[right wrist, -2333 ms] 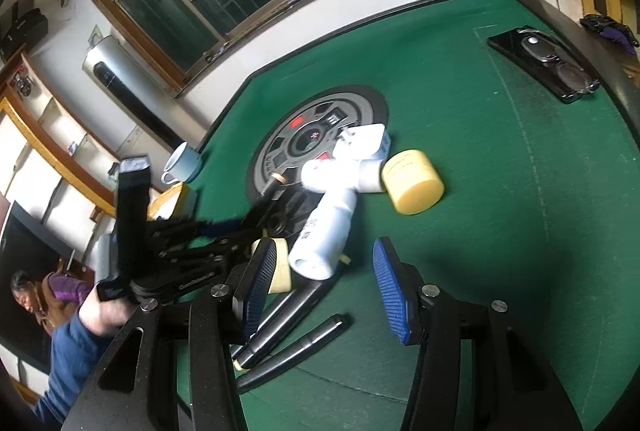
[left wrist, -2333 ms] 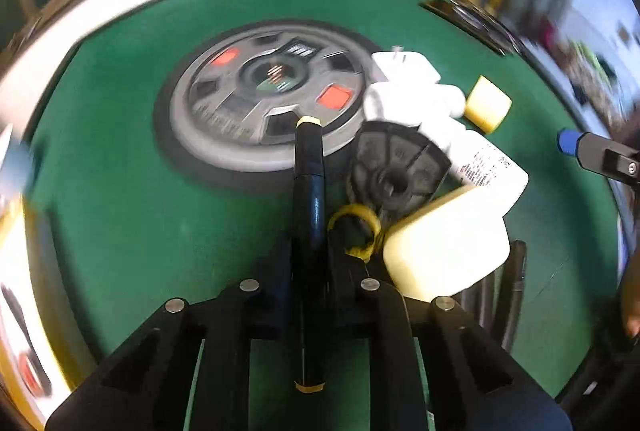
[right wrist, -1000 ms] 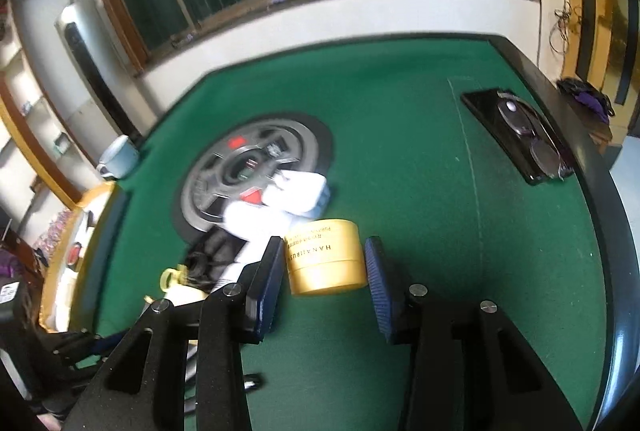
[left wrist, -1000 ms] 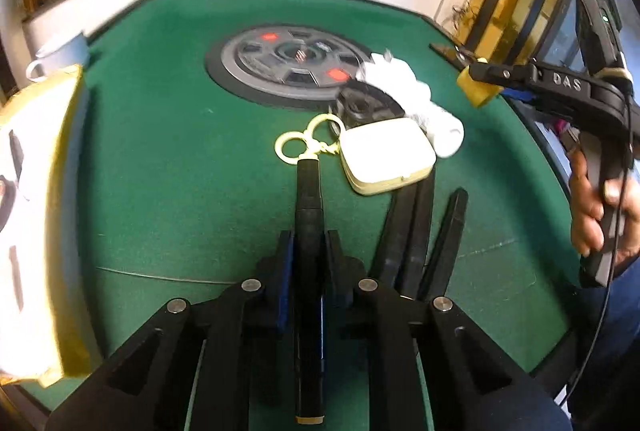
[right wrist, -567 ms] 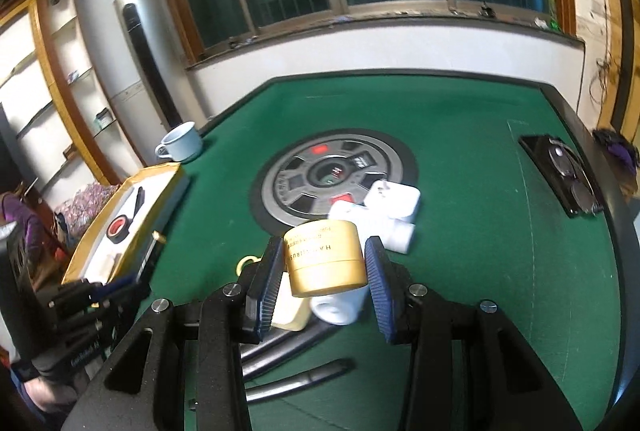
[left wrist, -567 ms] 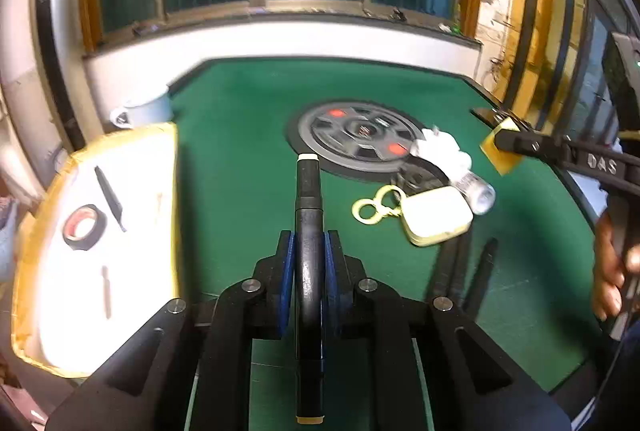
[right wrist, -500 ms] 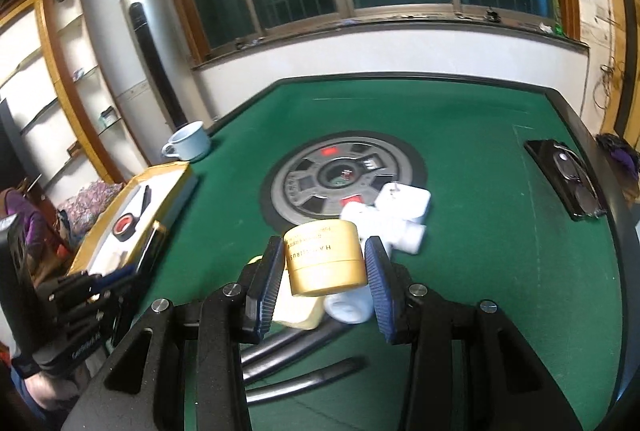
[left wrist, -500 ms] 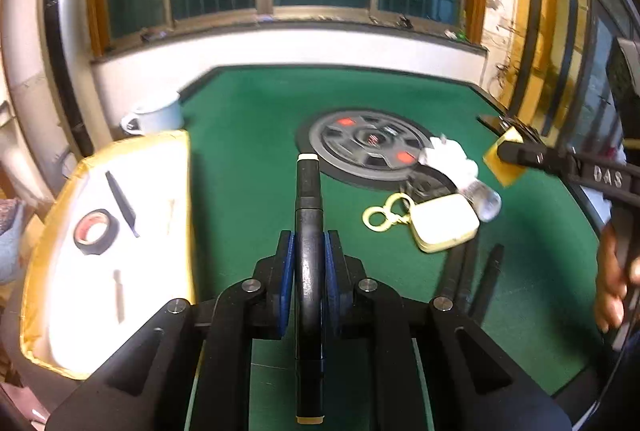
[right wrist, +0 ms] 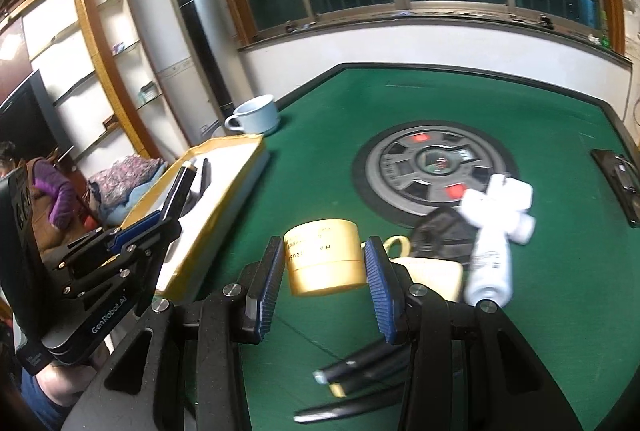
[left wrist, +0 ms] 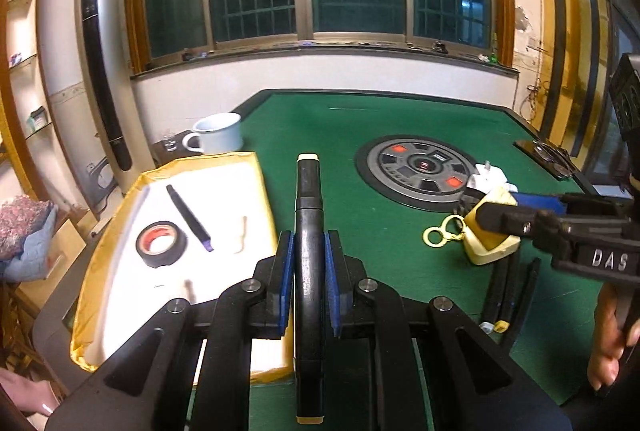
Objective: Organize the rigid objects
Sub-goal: 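Carry the black marker with the left tool while the right tool carries the yellow jar over the tray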
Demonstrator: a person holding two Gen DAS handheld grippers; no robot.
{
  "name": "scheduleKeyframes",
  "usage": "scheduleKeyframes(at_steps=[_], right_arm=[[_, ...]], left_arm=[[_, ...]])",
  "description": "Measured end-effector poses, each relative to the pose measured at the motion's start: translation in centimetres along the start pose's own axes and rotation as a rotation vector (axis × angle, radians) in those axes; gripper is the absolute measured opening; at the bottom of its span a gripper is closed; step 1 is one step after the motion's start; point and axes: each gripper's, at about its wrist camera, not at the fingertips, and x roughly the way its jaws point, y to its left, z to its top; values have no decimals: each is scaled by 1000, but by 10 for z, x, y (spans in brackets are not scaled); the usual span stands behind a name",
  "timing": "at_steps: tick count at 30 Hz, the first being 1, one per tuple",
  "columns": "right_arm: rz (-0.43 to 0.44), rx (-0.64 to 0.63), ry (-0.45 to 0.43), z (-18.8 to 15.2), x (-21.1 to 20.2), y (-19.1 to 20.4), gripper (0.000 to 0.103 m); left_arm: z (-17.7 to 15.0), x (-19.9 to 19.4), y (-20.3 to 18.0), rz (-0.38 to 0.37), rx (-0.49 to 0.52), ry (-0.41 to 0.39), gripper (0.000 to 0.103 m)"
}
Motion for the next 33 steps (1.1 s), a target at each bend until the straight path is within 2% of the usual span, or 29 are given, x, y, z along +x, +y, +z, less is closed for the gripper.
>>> scheduleKeyframes(at_steps=[10,19,33], right_arm=[[56,-76,42,-3,22,54,37],[88,-136,61,0,39,93,37],[114,-234,101,-1,72,153,37]], left_arm=[[-6,-2,31,51,-48,-7,12],[-13,1,62,66,-105,-5,12],[-34,16,139,131,-275,48,13]])
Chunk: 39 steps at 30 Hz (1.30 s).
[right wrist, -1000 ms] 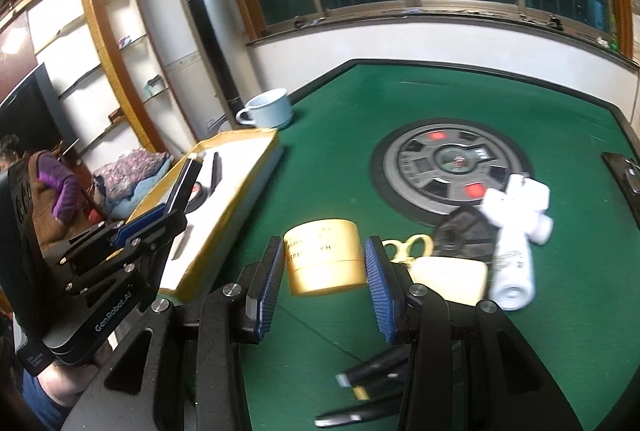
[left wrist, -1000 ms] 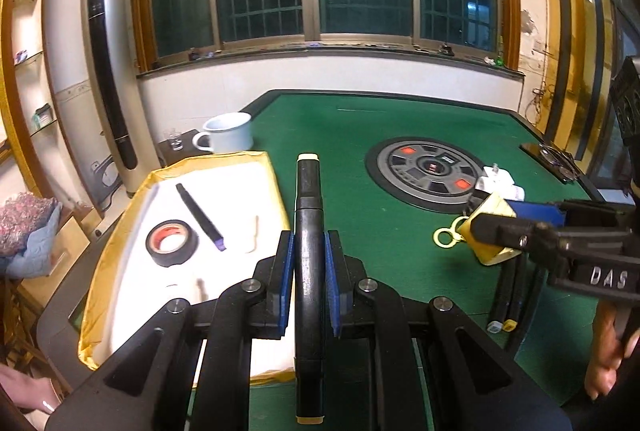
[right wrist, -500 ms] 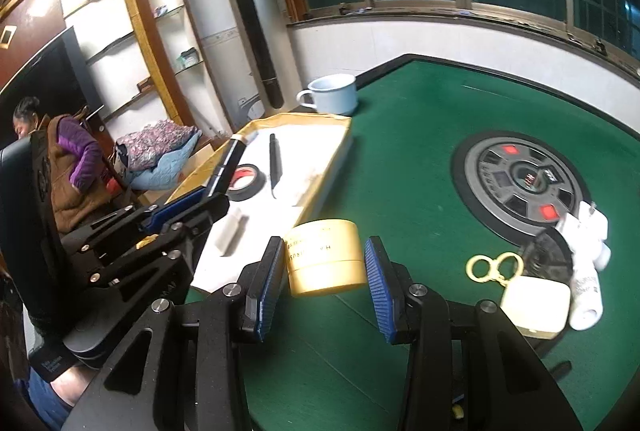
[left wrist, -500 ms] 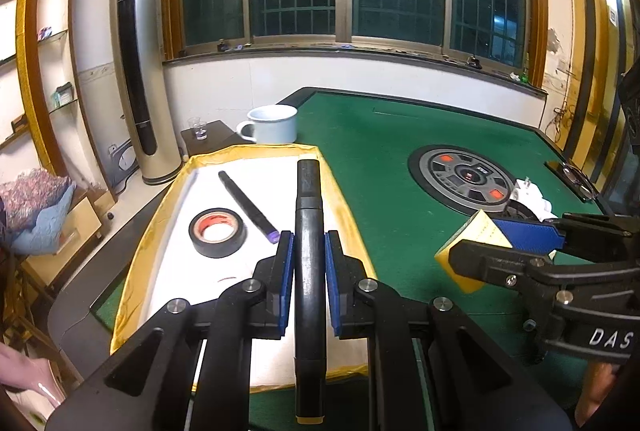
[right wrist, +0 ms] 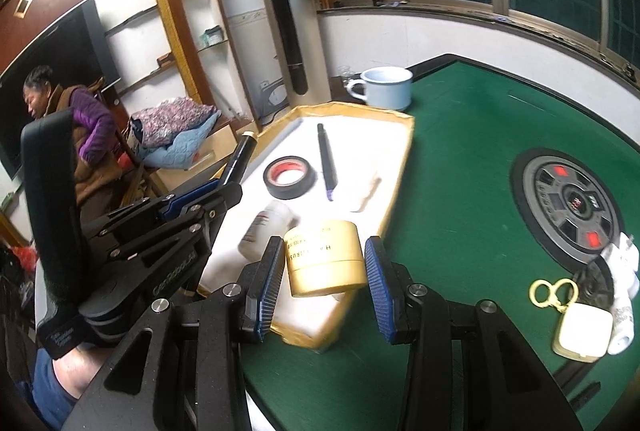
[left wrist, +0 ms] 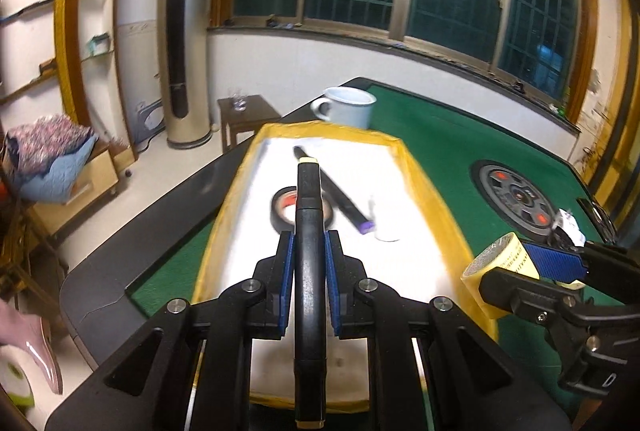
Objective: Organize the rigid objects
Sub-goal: 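Carry the black marker with the left tool while the right tool carries the yellow jar over the tray, then lower the marker and yellow jar into the tray and open both tools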
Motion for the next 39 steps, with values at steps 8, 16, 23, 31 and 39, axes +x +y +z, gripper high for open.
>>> scheduleKeyframes(at_steps=[8,16,23,31,39], right_arm=[[-11,-9,92,4,45,8,37],[-9,-33,133,-2,59,13,37],[-25,-55,139,-4,65,18,37],[-18,-70,141,-4,66,20,37],[-27,-94,141,-3,63,24,38]], left_arm=[[-3,23,19,3,-32,77,13],[-8,34,17,11,-9,103,13],[-7,36,19,17,-7,107,13],[-6,35,18,27,3,114,13],[-6,34,21,15,-17,123,15]])
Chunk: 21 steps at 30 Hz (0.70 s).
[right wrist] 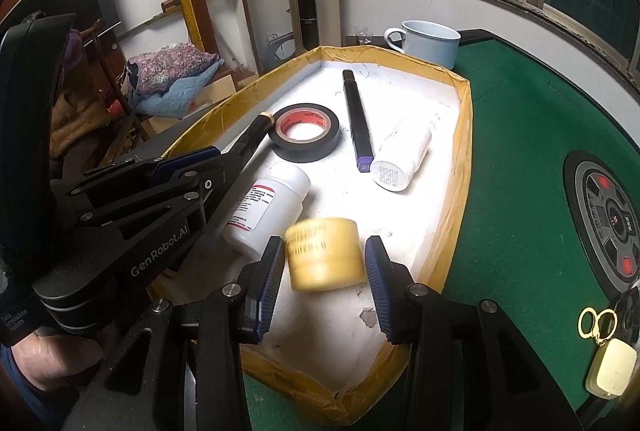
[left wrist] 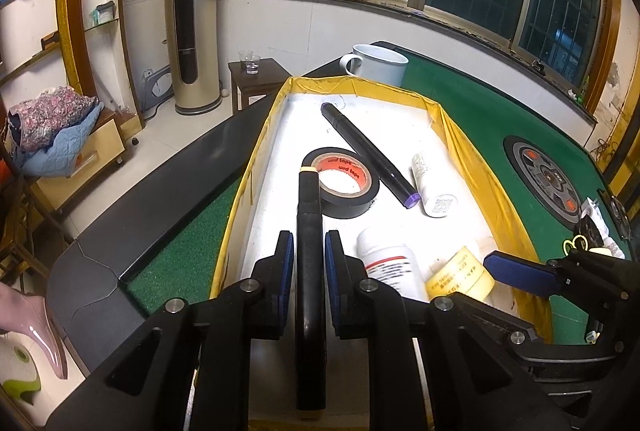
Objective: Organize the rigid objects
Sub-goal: 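Lower the marker and yellow jar into the tray and open both tools, then move both open tools back over the items on the table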
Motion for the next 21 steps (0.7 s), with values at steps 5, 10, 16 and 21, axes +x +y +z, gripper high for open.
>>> scheduleKeyframes(at_steps=[5,10,16,21], right_arm=[[7,-4,-7,0,-5,1,38],[14,7,-23,-1,-12,-2,38],[30,29,-42,-3,-24,-7,38],[33,50,-63,-8,-38,-14,38]], left_arm=[[0,-4,-1,-14,-3,4,28],[0,-11,-4,-7,0,-6,32],[1,-23,-10,0,4,-24,32],[2,-35,-25,-8,35,-42,32]])
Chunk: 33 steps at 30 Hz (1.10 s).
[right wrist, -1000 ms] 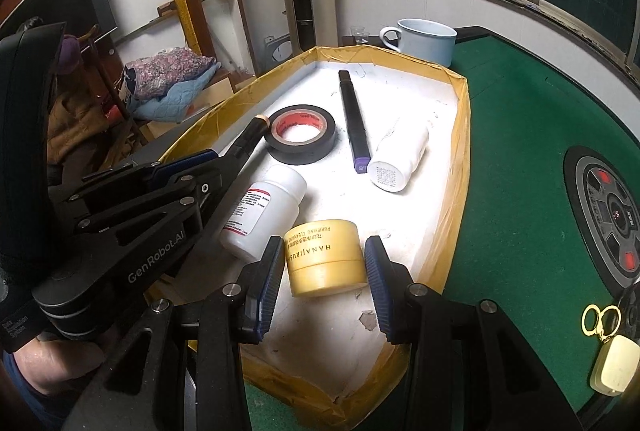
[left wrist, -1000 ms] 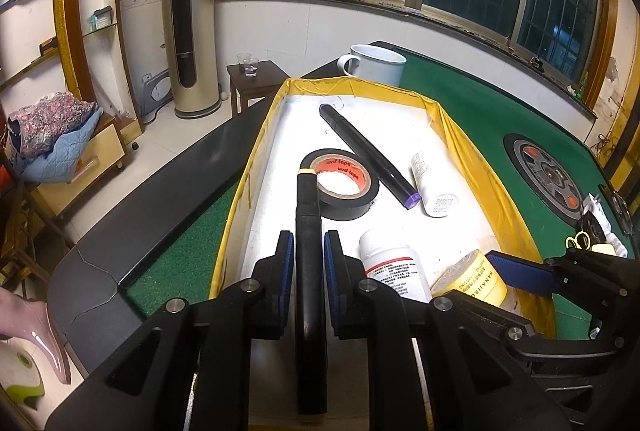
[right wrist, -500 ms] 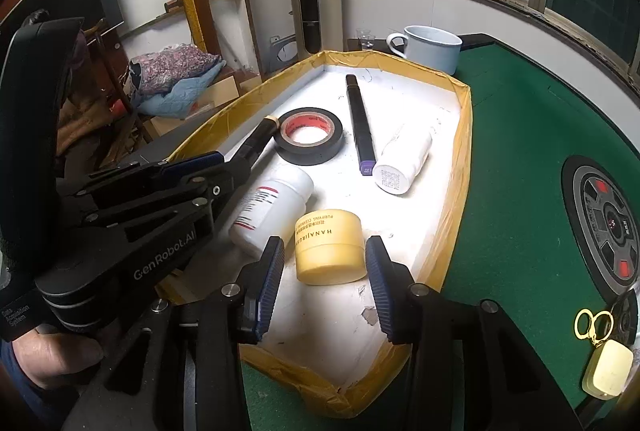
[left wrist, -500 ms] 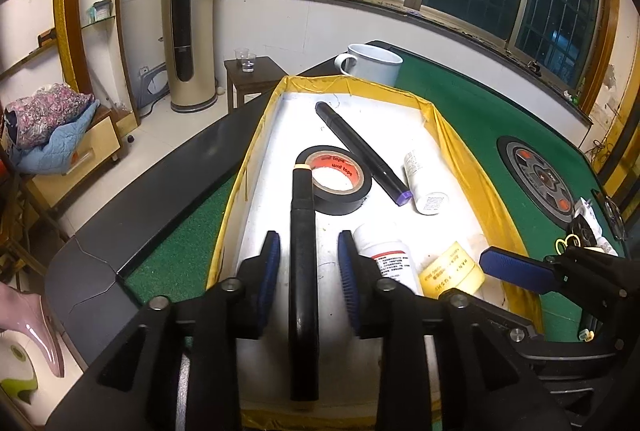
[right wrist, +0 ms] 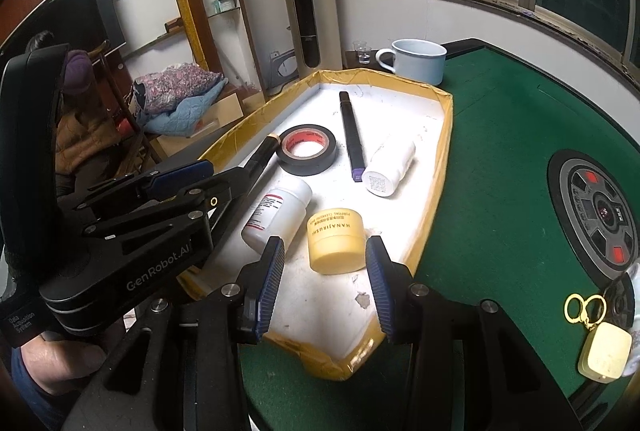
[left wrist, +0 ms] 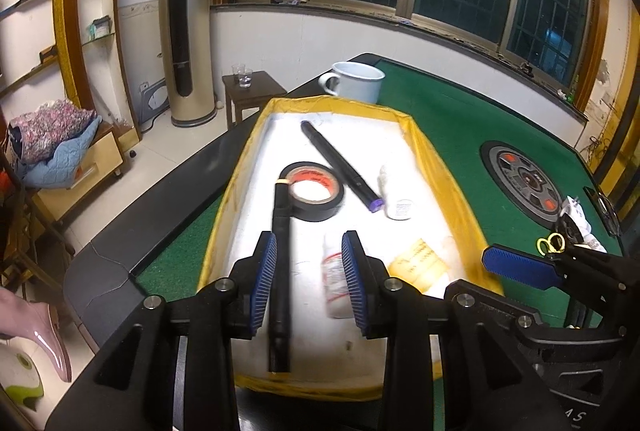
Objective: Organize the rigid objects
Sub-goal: 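Move both open tools back over the items on the table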
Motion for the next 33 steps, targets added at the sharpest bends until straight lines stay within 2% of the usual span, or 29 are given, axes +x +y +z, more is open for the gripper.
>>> scheduleKeyframes(at_steps=[7,19,28,33], right_arm=[[-2,47,-34,-7,-24,-21,38],[-44,188,-93,-33,-68,-87,38],[-125,314,-149,-62,-113,-157,38],[-192,366,-163,-85,-136,-190,38]], left_arm=[[-1,-12,-42,-31,92,-10,32],[-18,-21,-122,-104,291,19,32],[-38,-20,-181,-220,424,95,32],[-49,-17,-212,-325,471,165,32]])
